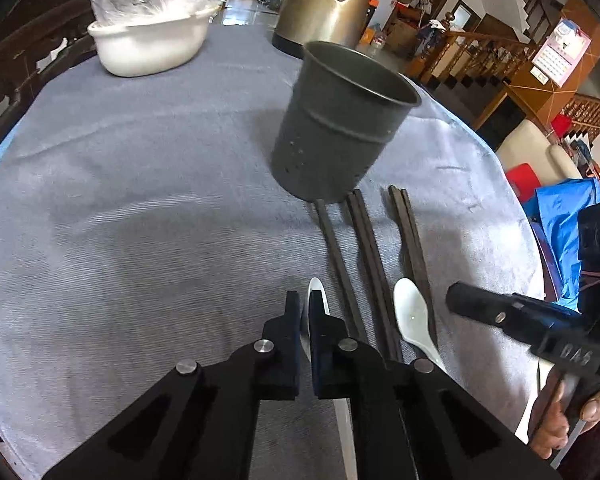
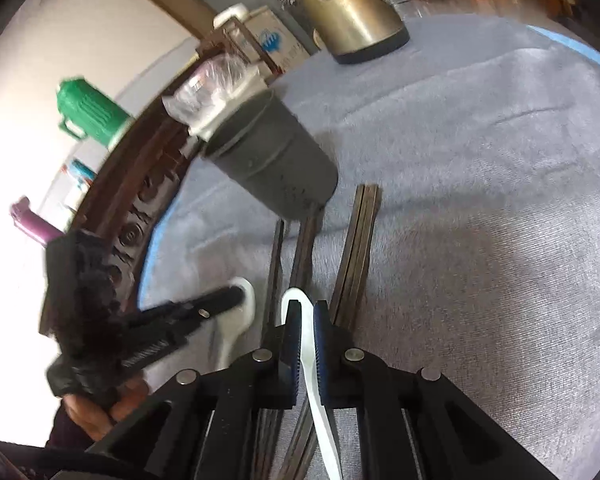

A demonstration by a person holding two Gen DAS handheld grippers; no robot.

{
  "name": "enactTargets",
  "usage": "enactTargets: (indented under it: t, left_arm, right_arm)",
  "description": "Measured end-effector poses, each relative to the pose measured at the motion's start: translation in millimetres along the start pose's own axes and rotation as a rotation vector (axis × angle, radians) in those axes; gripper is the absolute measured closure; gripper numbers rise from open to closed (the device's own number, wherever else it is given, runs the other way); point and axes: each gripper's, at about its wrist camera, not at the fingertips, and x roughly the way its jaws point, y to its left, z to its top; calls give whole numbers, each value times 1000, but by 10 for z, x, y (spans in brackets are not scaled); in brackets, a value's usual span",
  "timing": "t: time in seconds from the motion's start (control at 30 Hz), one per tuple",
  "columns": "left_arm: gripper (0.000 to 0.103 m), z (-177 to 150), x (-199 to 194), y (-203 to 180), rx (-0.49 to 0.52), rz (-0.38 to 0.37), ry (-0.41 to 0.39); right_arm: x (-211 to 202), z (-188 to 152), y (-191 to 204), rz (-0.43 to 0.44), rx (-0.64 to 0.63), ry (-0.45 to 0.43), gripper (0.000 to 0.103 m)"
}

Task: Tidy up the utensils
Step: 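Close the right tool on a white spoon while the left tool grasps the other spoon, then lift both spoons and drop them into the dark grey cup with both tools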

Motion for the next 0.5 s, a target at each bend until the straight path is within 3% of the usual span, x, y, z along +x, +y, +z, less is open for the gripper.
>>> enactTargets:
  t: [0.1,0.23,0.33,0.5]
  left_arm:
    - [99,-38,-83,53,-2,10,-17]
    - [99,-106,-292,204,-15,3,-43]
    - [99,-140,-404,269,-23,2,-61]
    - [99,-128,-412,262,-32,-3,-69]
  right_arm:
    - [95,-32,90,-29,-52,29,86]
    - [167,-54,202,-30,-107,26,66]
    - [154,-41,234,-24,-143,-11,35]
    - [239,21,320,10,-251,7,36]
